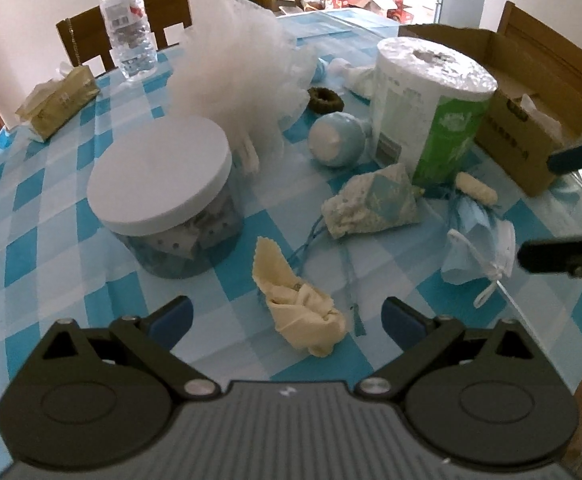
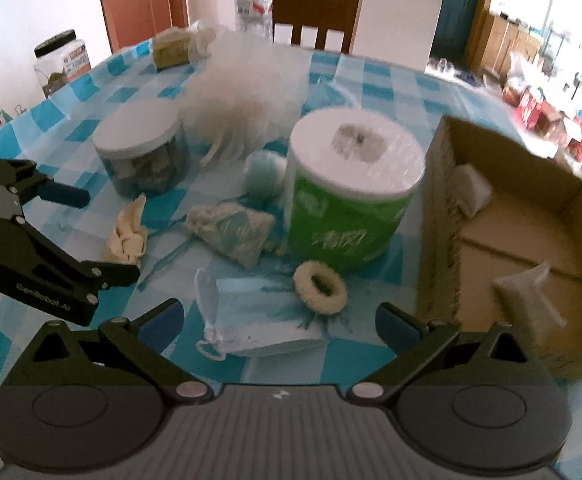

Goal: Organize soft objects
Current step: 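Close the left tool on the cream pinked-edge cloth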

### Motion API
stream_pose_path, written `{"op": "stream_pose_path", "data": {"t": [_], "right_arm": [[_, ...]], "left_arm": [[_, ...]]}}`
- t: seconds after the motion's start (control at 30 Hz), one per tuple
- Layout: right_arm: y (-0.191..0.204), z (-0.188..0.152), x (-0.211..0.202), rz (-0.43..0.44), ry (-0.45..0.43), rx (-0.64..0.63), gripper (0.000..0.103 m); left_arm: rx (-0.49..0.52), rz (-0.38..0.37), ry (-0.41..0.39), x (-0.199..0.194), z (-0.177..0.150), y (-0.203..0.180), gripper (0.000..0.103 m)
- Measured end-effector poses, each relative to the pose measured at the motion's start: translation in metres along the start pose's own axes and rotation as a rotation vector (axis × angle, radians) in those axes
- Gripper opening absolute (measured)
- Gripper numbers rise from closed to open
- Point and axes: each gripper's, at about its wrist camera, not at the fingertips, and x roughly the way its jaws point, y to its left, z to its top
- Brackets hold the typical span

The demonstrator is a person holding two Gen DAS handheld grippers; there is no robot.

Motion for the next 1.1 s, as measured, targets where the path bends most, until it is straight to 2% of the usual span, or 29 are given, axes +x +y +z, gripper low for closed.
{"op": "stream_pose_path", "data": {"t": [0.3,0.47,0.57,0.7,0.77,0.97,1.1], "right_arm": [[0.011,-0.006,0.031,0.018,0.062,0.004,0.103],[0.016,-0.006,0.033,0.022,0.062,-0.004,0.103],[0.018,-0.006,0.032,0.018,0.061,-0.006,0.103],[0.018,-0.006,0.031,0.012,0.056,0.003,0.103],[0.017,-0.007,0.031,0.007,0.057,0.008,0.103],[0.016,-0.008,0.028,-0.006,0.053,0.021,0.103],[0.018,-0.006,0.027,-0.008,0.044,0.015,0.103]], "left_arm": [[0.008,-0.021,0.017,0.003,-0.004,0.005,0.098],[0.006,-0.041,0.020,0.007,-0.006,0.006,0.076],[0.008,-0.045,0.016,0.009,-0.007,0.004,0.068],[0.009,-0.058,0.013,0.013,-0.006,0.001,0.062],[0.012,-0.063,0.012,0.015,-0.005,0.000,0.050],[0.006,-0.078,0.007,0.016,-0.003,-0.002,0.038],[0.001,-0.075,0.007,0.015,-0.004,0.000,0.037]]}}
